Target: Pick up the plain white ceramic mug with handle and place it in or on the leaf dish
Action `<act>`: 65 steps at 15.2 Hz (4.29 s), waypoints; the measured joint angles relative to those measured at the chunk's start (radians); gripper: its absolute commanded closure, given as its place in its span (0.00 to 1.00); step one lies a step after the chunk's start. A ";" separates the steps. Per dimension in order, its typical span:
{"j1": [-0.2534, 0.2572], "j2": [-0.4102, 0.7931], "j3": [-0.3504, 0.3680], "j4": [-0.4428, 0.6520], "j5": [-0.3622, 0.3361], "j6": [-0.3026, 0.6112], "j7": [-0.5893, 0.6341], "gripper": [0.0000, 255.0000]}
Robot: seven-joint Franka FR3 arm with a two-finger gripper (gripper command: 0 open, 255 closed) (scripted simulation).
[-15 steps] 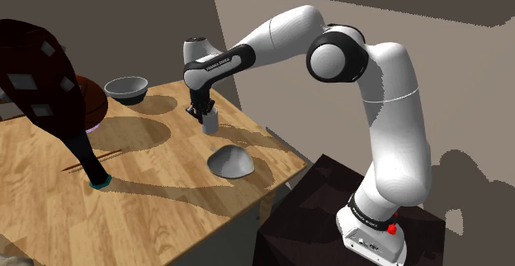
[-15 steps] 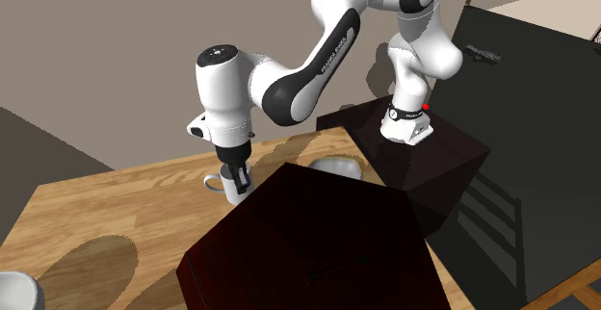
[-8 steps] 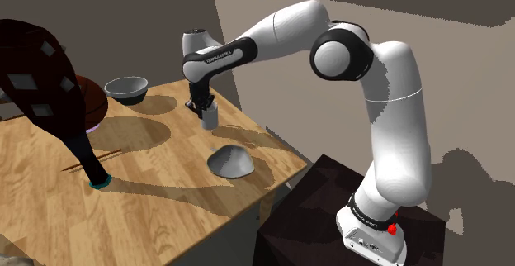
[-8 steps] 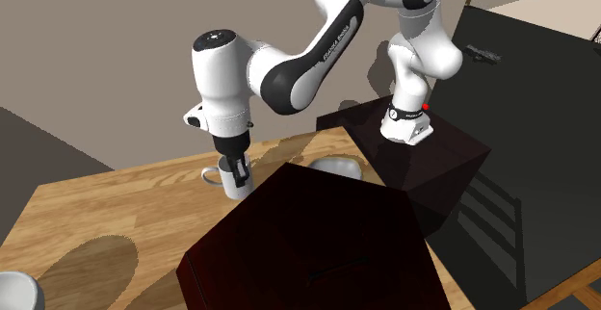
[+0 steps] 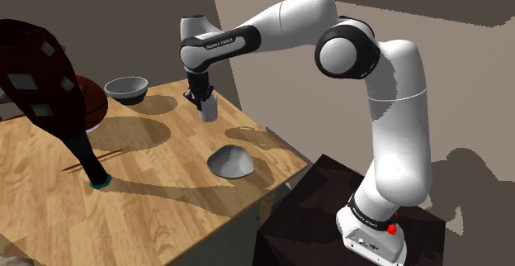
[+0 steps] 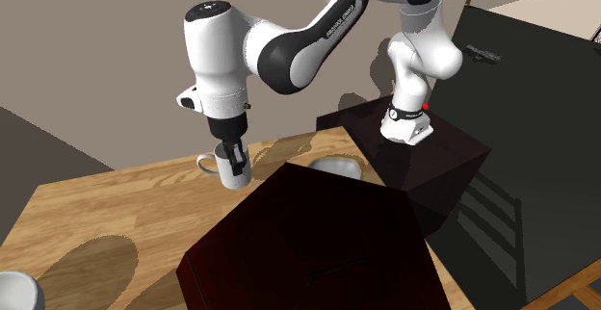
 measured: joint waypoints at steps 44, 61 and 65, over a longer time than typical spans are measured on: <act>0.118 -0.527 0.112 -0.756 0.039 0.228 0.227 1.00; 0.117 -0.538 0.111 -0.756 0.042 0.218 0.223 0.00; 0.118 -0.577 0.111 -0.714 0.051 0.138 0.218 0.00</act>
